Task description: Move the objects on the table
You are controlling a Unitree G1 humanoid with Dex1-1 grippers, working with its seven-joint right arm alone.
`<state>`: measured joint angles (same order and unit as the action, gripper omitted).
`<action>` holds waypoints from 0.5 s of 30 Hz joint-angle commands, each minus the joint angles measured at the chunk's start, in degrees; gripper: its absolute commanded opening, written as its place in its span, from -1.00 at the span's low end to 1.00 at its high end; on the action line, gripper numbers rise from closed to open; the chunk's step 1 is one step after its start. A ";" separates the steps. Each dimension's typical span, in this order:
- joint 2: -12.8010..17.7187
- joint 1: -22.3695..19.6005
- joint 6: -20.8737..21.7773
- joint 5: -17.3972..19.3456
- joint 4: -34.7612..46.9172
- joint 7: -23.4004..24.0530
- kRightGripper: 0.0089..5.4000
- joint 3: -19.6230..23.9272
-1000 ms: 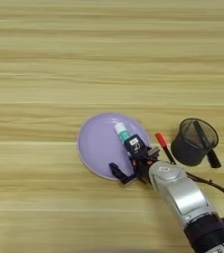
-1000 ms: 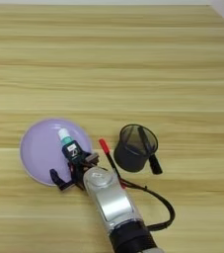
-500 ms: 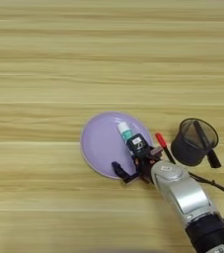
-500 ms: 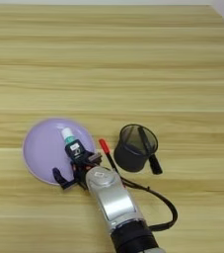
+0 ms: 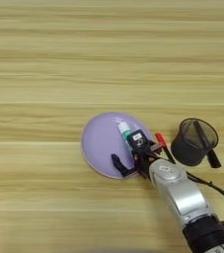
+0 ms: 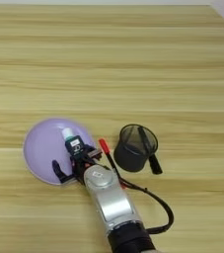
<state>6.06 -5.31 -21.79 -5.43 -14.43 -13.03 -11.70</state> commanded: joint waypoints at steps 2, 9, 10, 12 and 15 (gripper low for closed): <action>-0.79 -4.10 5.39 0.41 2.20 0.98 0.99 1.18; -1.83 -5.67 12.43 1.13 3.20 2.61 0.99 3.20; -2.07 -5.81 12.99 1.26 3.02 2.76 0.99 3.49; -2.58 -6.12 14.02 1.59 2.78 3.11 0.99 4.12; -3.35 -6.63 15.61 2.10 2.52 3.96 0.99 5.09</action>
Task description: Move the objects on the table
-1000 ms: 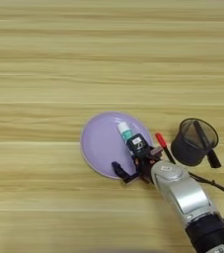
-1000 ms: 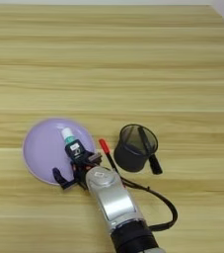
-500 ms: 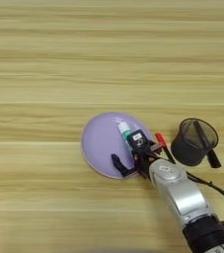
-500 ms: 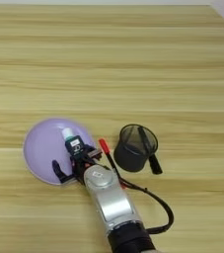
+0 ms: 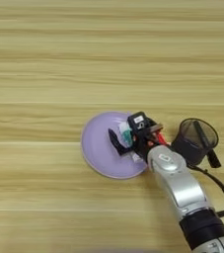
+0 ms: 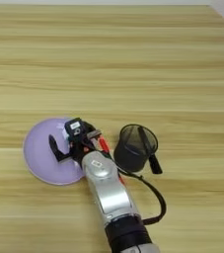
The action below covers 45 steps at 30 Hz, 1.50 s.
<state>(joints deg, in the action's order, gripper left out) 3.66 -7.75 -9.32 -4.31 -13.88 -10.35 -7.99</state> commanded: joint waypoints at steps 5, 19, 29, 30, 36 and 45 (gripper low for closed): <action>-0.92 -4.85 6.07 0.87 3.83 3.07 0.99 3.14; 6.40 -2.11 -3.02 2.98 22.62 1.66 0.99 11.02; 13.55 3.27 -6.91 6.17 28.40 -0.48 0.99 21.71; 13.94 3.77 -7.04 6.31 28.59 -0.60 0.99 22.39; 16.63 7.57 -7.61 7.43 29.87 -1.73 0.99 27.11; 18.23 13.66 -7.75 8.36 31.37 -3.20 0.99 31.85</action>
<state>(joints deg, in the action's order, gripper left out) 19.29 7.33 -18.26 3.48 14.43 -13.57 22.18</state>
